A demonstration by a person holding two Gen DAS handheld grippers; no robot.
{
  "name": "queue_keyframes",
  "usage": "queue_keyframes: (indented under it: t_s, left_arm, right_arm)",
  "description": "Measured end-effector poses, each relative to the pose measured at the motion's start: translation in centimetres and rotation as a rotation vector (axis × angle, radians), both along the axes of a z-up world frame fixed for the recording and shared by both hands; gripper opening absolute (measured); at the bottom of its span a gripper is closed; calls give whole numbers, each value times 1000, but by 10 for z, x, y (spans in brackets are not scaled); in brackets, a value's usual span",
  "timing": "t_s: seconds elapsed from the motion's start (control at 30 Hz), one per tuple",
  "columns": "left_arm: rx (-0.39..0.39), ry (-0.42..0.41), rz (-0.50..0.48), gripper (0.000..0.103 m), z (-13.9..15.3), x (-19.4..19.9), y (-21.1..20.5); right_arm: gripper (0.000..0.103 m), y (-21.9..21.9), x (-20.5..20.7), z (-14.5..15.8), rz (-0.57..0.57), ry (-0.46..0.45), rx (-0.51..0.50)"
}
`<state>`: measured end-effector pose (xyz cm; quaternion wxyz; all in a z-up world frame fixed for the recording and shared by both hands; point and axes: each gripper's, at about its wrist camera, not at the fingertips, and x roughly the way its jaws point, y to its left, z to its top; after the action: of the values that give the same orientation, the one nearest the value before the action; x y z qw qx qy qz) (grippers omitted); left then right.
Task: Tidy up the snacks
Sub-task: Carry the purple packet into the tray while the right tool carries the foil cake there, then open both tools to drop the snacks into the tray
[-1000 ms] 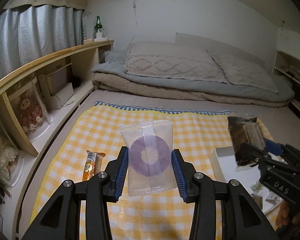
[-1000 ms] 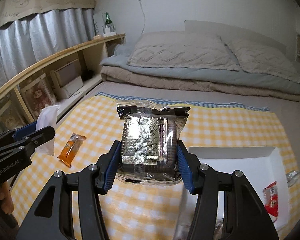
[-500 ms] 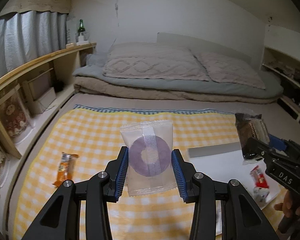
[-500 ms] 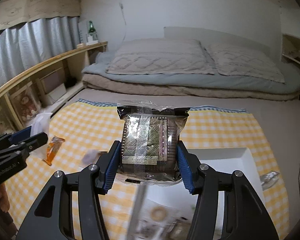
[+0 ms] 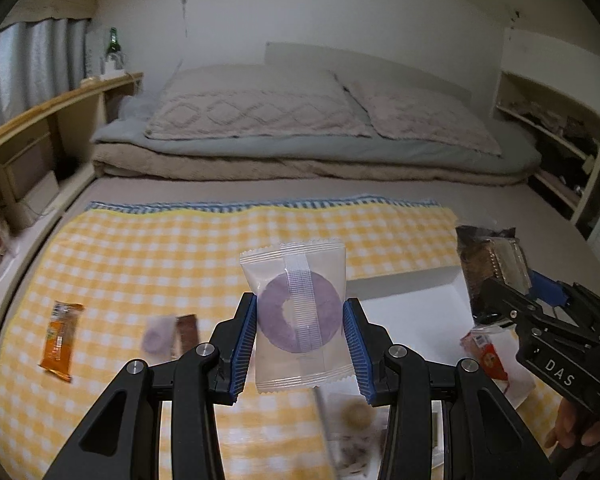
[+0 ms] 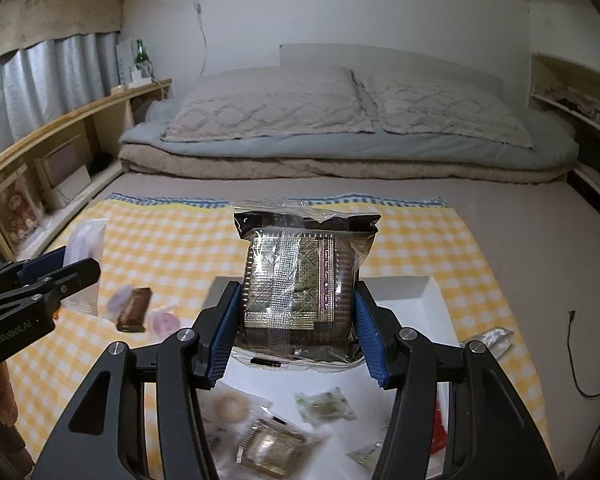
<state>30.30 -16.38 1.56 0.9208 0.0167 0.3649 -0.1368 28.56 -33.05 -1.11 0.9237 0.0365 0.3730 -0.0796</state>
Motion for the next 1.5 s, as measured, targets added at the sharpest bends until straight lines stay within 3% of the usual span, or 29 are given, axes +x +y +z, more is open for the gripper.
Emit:
queue_keyframes:
  t_s: [0.37, 0.67, 0.9, 1.2, 1.5]
  left_arm:
    - [-5, 75, -40, 42, -46, 62, -45]
    - [12, 146, -69, 42, -92, 115, -65]
    - [13, 225, -90, 42, -130, 153, -70]
    - [4, 272, -92, 43, -151, 173, -74]
    - [30, 272, -94, 47, -150, 159, -73]
  right_arm:
    - [55, -50, 15, -25, -47, 62, -1]
    - [55, -106, 34, -67, -141, 164, 26]
    - [55, -131, 49, -104, -137, 261, -5]
    - [56, -147, 64, -131, -164, 301, 13]
    - [56, -137, 65, -137, -107, 335, -21]
